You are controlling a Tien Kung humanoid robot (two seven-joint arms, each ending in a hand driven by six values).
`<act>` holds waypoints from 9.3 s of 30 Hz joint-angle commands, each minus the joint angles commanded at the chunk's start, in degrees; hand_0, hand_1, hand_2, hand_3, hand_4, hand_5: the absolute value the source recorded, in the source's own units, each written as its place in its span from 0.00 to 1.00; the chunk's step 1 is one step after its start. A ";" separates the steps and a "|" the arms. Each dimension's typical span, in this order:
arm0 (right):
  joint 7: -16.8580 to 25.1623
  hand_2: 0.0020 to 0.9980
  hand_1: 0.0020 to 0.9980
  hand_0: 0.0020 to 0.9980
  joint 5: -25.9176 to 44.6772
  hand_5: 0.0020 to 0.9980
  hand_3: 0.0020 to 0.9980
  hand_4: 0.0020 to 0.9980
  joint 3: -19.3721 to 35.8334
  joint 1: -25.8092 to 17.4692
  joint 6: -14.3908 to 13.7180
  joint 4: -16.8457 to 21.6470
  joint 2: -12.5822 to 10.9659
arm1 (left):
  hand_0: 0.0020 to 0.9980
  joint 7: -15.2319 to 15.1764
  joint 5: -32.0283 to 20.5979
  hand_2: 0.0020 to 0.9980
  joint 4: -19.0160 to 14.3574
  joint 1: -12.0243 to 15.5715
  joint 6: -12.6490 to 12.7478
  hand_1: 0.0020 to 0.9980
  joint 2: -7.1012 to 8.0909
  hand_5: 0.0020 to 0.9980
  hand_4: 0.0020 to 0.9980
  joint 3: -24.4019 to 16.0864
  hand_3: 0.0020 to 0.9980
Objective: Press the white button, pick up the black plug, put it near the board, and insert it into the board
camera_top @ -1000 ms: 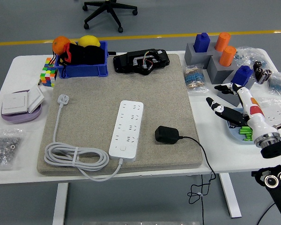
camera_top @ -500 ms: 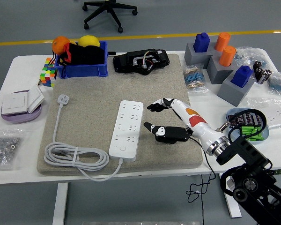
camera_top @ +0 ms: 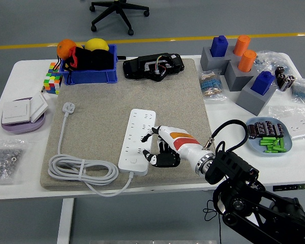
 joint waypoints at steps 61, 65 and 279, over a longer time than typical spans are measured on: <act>2.37 0.11 0.01 0.00 3.80 0.06 0.60 0.34 -12.51 8.99 -2.33 -14.93 4.04 | 0.62 0.35 1.47 0.64 0.00 -0.23 -0.34 0.63 0.09 0.39 0.55 -0.08 0.69; 2.45 0.11 0.01 0.00 3.55 0.06 0.60 0.34 -11.82 8.61 -2.33 -14.46 3.96 | 0.62 0.34 1.35 0.64 0.00 -0.24 -0.32 0.63 0.06 0.39 0.55 0.04 0.69; 26.02 0.55 0.55 0.54 1.17 0.00 0.55 0.76 -6.18 6.77 -14.32 -22.77 2.64 | 0.62 0.09 0.58 0.64 0.00 -0.89 -0.30 0.63 -0.08 0.39 0.55 0.70 0.69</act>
